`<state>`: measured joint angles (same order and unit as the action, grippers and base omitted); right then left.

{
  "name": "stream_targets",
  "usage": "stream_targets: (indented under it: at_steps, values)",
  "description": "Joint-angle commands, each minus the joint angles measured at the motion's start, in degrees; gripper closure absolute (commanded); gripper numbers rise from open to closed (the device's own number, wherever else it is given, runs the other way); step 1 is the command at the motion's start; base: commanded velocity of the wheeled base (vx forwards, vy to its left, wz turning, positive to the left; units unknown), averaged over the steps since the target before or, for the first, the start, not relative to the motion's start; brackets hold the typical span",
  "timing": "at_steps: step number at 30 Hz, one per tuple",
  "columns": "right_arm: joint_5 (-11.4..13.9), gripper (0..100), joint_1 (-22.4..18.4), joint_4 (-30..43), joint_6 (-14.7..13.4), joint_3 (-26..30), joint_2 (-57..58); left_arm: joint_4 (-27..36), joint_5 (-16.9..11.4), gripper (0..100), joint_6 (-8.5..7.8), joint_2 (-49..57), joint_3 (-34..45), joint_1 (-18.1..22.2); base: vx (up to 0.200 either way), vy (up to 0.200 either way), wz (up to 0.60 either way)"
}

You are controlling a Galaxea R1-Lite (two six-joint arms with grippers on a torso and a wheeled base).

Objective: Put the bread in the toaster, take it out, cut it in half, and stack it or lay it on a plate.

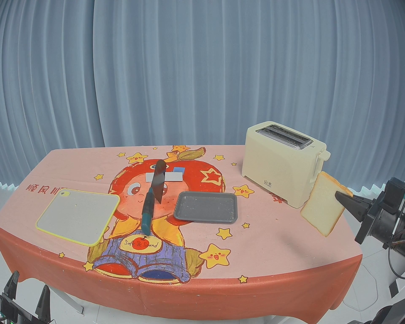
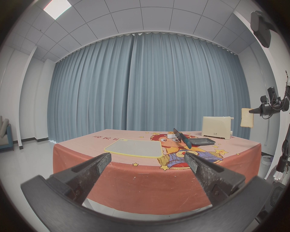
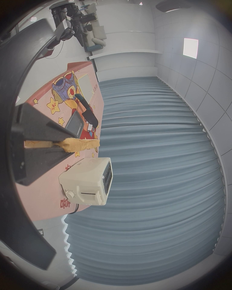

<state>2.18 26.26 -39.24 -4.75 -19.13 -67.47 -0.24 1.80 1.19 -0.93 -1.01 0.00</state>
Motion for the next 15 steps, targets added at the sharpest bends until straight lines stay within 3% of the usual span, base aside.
stream_targets:
  at_steps: [1, 15]
  values:
    - [0.0, 100, 0.0, 0.0, 0.1, 0.1, 0.0, 0.0, 0.0, 0, 0.04, 0.4, 1.0, 0.0, 0.000, 0.200, 0.00]
    - [0.1, 100, 0.1, 0.0, 0.2, 0.3, -0.2, 0.0, 0.1, 0, 0.04, 0.4, 1.0, 0.0, 0.000, 0.200, 0.00]
